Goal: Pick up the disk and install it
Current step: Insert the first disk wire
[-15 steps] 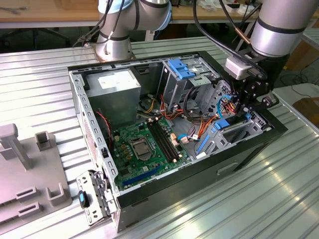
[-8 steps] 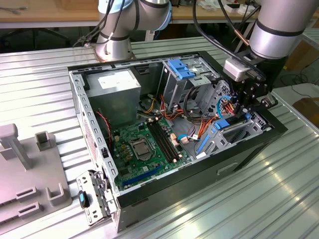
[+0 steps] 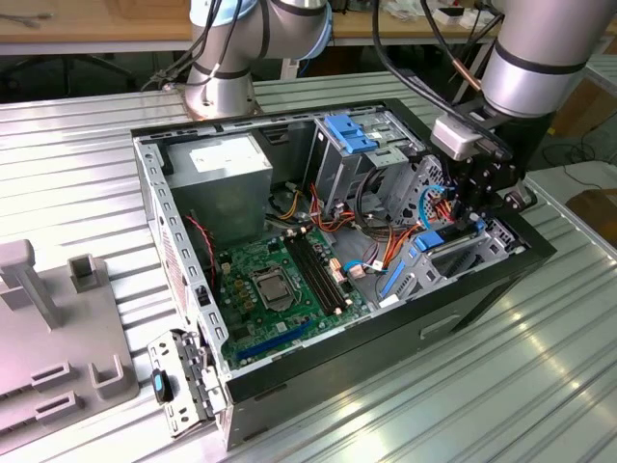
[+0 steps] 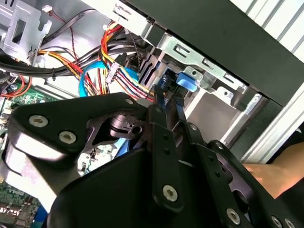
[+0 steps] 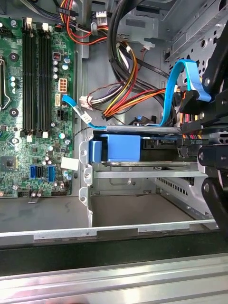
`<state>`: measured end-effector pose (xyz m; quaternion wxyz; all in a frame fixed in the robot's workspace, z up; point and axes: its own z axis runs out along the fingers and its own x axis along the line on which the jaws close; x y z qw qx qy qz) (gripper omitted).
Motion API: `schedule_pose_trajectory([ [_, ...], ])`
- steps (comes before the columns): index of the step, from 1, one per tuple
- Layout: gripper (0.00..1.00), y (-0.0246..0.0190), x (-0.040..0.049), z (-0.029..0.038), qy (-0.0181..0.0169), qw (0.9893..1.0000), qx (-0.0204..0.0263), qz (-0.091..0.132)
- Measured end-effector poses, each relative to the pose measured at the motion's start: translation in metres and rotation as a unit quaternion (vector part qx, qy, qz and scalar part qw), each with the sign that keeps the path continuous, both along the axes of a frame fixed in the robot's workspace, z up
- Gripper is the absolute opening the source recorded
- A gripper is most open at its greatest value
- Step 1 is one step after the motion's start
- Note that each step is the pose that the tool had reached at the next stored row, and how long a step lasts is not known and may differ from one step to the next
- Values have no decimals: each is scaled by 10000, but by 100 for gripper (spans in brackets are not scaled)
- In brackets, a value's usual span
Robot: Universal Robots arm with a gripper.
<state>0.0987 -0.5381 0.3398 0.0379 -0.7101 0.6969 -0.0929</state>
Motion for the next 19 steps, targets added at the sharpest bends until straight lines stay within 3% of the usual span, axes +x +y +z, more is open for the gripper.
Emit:
schedule_pose_trajectory([
  [2, 24, 0, 0, 45, 0, 10000, 0, 0],
  [7, 24, 0, 0, 78, 0, 10000, 0, 0],
  [10, 23, 0, 0, 81, 0, 10000, 0, 0],
  [12, 11, 0, 0, 82, 0, 10000, 0, 0],
  [19, 11, 0, 0, 86, 0, 10000, -2, 0],
])
